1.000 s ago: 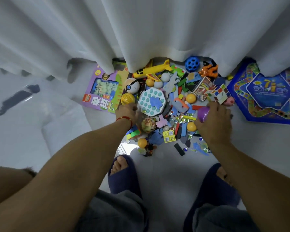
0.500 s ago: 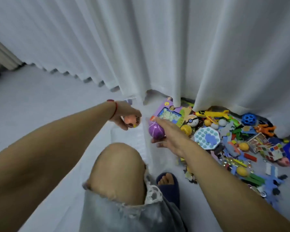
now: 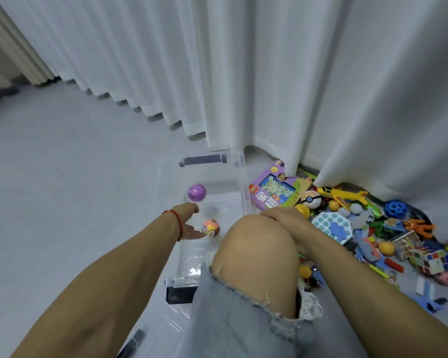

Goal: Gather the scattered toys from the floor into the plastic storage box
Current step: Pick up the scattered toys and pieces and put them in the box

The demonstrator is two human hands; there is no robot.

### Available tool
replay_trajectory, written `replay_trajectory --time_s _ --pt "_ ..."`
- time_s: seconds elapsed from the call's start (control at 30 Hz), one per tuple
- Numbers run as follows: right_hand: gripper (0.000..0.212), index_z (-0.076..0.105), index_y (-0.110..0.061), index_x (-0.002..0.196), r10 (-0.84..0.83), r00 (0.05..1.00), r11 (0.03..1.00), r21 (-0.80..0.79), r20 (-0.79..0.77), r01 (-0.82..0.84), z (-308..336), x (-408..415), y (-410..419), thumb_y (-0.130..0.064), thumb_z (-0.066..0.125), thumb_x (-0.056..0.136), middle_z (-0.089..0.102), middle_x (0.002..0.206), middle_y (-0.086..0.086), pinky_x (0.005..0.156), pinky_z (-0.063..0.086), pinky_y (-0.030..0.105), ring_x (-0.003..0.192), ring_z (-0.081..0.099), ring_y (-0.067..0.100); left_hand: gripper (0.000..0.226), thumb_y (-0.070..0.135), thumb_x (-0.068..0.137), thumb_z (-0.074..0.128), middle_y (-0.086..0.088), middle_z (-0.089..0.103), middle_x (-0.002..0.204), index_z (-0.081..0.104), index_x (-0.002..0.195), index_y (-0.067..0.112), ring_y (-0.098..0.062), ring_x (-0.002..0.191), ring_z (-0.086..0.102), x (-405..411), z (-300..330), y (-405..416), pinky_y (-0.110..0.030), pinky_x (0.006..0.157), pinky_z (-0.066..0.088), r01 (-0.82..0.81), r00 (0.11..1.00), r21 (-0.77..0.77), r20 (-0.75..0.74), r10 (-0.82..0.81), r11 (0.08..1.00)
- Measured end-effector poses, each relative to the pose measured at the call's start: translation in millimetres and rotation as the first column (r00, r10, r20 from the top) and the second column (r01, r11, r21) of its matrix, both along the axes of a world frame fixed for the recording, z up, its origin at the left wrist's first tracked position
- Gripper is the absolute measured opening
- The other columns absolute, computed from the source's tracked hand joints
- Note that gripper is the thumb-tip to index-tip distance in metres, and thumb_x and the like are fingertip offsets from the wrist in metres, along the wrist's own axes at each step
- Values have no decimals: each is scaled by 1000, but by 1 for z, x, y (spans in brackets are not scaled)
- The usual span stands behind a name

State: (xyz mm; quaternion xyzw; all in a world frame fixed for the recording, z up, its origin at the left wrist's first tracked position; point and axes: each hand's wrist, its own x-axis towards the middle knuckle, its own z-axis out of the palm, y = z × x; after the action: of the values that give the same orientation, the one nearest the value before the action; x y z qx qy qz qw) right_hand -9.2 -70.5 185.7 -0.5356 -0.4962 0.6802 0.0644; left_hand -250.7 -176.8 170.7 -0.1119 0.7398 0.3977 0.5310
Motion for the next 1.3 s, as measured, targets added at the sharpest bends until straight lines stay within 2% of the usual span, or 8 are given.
replay_trajectory --time_s 0.23,0.33,0.5,0.6,0.67,0.87,1.1,1.3 --pt "21 68 -8 103 -93 994 995 -16 51 94 -17 73 0 -24 63 92 70 92 13 76 61 46 73 66 27 31 21 92 55 -18 64 115 58 117 3 -32 84 65 28 65 53 -35 56 56 503 816 2 -332 -474 864" --pt "19 66 -5 107 -130 982 990 75 136 121 -25 99 0 -19 58 97 66 93 14 59 58 32 68 62 23 28 25 96 53 -15 67 109 60 117 8 -32 95 67 65 97 85 -45 83 58 734 618 -37 -379 -689 678" --pt "27 65 -4 99 -69 885 928 355 460 -112 -64 156 13 -27 50 98 68 96 21 72 53 39 79 63 29 29 27 95 55 -12 67 107 60 118 11 -26 88 66 161 102 136 -40 75 61 957 17 -251 -462 -887 148" --pt "25 62 -12 117 49 774 848 383 631 -366 -83 187 18 -23 54 96 66 114 13 78 51 36 98 62 30 34 31 96 51 -9 62 113 58 122 10 -17 74 60 217 62 153 -26 62 55 839 -443 -506 -420 -792 -201" --pt "29 59 -12 122 77 735 826 369 674 -426 -102 198 21 -23 55 95 64 118 13 77 51 37 99 61 31 30 34 95 51 -9 62 117 58 114 13 -20 82 59 243 13 158 -29 75 55 738 -594 -582 -322 -737 -341" --pt "62 34 -28 149 173 682 763 341 711 -549 -158 193 22 -29 58 92 39 147 6 101 42 48 132 38 33 72 44 82 68 -18 35 139 30 140 25 -42 127 35 257 -131 132 -57 94 45 714 -371 -696 -289 -882 -72" --pt "82 25 -34 150 199 550 607 339 811 -719 -189 150 38 -14 69 83 16 161 1 114 10 66 148 2 39 73 43 77 76 -15 45 129 35 134 24 -35 117 42 246 -182 137 -50 90 49 758 -241 -652 -299 -923 13" --pt "67 43 -24 131 219 453 322 374 864 -869 -188 135 67 -20 77 74 51 133 5 115 15 58 133 39 29 58 42 79 74 -9 57 119 44 124 23 -30 109 49 246 -187 138 -44 79 52 700 -358 -714 -354 -864 2"
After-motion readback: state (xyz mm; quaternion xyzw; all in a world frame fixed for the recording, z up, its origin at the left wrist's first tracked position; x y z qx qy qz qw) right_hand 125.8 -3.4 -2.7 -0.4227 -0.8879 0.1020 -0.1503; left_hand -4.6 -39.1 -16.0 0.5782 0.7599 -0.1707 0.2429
